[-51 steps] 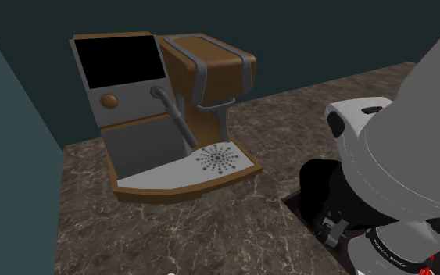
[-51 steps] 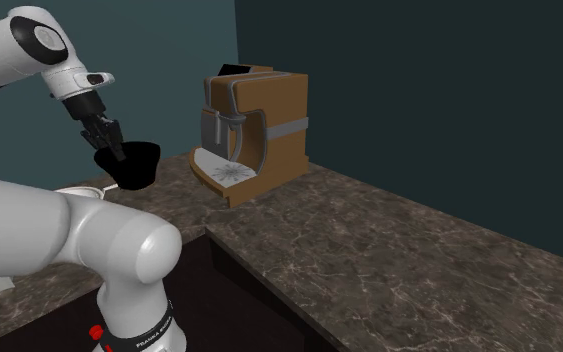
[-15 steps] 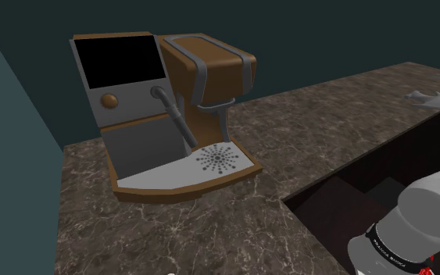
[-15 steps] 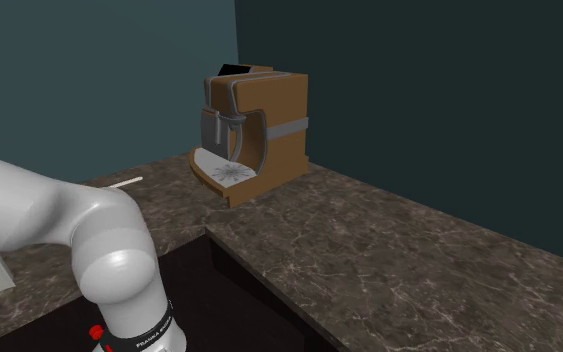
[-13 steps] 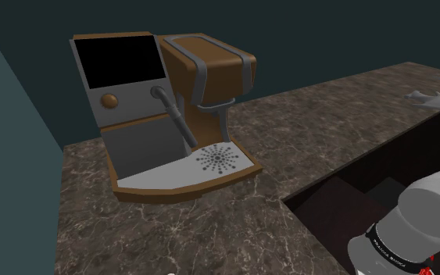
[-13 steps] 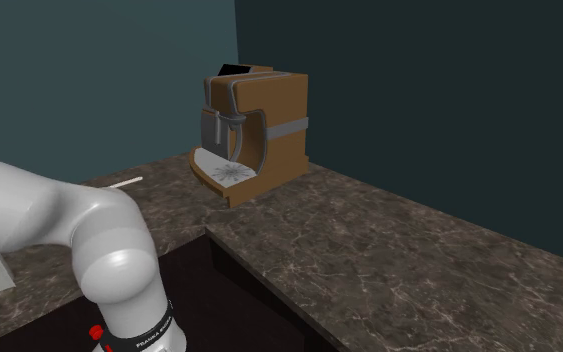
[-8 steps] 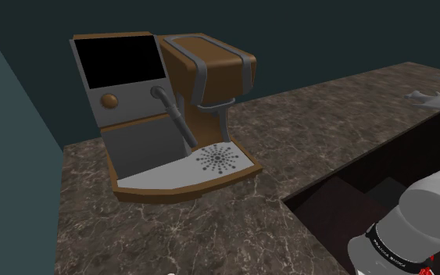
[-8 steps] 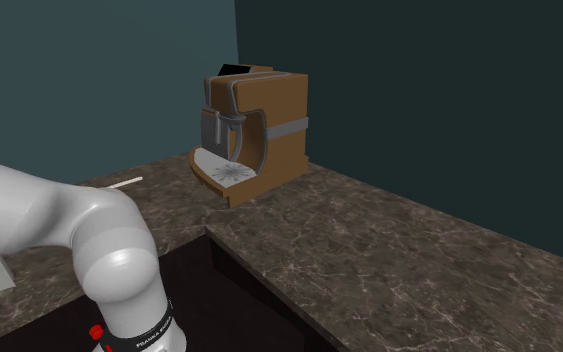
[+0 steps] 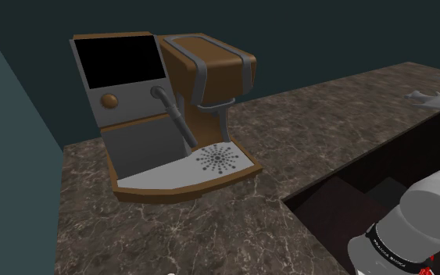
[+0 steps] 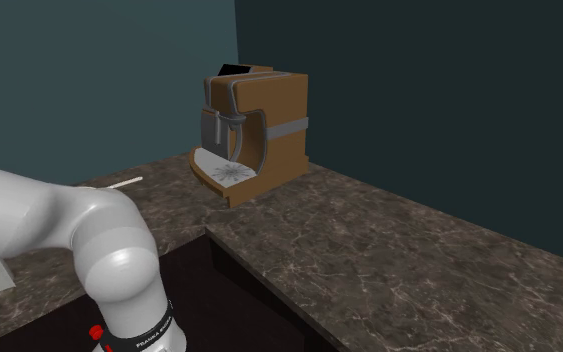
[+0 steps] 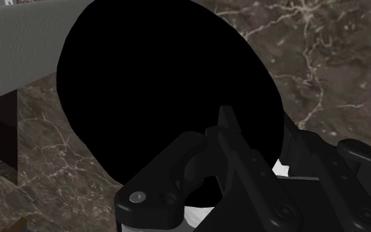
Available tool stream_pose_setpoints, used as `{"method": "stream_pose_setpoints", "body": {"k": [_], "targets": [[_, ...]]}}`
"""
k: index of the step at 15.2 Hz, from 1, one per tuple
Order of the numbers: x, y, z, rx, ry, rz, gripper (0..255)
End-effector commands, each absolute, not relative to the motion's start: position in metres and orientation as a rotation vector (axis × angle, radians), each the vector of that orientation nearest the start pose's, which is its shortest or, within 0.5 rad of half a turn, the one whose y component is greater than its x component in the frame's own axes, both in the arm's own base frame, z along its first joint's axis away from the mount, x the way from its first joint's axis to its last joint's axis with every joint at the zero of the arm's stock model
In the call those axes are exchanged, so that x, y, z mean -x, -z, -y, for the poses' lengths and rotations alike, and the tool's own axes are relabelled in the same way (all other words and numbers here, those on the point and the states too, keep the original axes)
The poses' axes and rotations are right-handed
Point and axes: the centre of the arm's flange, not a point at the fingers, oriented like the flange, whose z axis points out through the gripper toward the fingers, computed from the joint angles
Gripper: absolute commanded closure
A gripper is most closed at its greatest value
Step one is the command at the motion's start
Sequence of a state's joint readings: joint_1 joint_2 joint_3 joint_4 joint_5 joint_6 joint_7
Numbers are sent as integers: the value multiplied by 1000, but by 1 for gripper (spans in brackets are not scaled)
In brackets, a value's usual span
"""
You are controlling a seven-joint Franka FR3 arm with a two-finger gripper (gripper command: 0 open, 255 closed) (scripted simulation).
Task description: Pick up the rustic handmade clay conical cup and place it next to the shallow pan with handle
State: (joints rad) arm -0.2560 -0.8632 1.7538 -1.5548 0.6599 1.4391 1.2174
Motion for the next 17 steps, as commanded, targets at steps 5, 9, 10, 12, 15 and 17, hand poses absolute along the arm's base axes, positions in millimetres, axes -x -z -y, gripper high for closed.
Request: {"method": "stream_pose_setpoints", "body": {"k": [5,9,10,12,15,17], "targets": [[205,-377,-588,3409,220,392,255],[205,-354,-588,3409,220,392,255],[205,-354,-588,3409,220,392,255],[205,-354,-588,3409,220,392,255],[205,-354,-588,3409,220,392,255],[205,-354,-588,3409,220,392,0]]}}
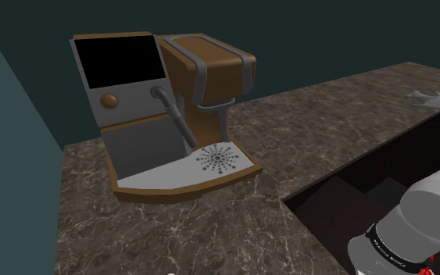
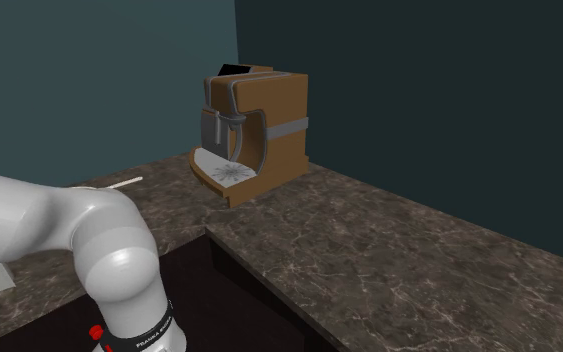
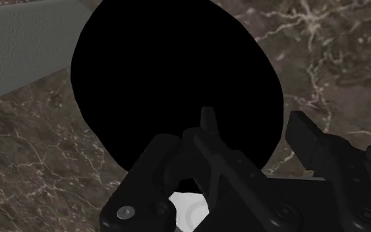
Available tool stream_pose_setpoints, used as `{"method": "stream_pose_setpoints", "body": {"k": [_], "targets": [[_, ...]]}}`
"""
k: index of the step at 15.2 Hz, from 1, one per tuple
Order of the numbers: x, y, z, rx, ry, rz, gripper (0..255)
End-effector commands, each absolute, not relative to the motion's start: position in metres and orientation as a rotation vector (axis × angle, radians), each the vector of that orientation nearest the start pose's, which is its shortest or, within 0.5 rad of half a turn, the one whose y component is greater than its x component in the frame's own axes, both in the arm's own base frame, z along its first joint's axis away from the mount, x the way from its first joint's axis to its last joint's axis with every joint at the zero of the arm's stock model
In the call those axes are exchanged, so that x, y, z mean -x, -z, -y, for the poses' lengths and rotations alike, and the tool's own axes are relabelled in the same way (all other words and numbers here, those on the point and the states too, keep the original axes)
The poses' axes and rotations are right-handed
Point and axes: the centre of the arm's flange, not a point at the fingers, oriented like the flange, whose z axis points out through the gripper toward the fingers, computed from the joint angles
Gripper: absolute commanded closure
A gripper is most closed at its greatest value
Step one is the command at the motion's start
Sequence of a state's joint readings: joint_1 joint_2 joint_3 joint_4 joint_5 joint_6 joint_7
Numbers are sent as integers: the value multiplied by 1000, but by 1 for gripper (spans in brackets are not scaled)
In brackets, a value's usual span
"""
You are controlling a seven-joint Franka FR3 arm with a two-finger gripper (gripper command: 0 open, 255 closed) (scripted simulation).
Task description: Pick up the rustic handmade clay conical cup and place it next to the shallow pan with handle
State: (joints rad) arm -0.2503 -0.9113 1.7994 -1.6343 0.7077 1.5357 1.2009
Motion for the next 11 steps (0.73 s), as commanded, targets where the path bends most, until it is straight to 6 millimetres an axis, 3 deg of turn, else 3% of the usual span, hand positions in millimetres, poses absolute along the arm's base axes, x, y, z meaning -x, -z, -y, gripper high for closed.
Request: {"method": "stream_pose_setpoints", "body": {"k": [1,5,9,11], "targets": [[205,-354,-588,3409,220,392,0],[205,-354,-588,3409,220,392,0],[213,-402,-602,3409,220,392,0],[213,-402,-602,3409,220,392,0]]}}
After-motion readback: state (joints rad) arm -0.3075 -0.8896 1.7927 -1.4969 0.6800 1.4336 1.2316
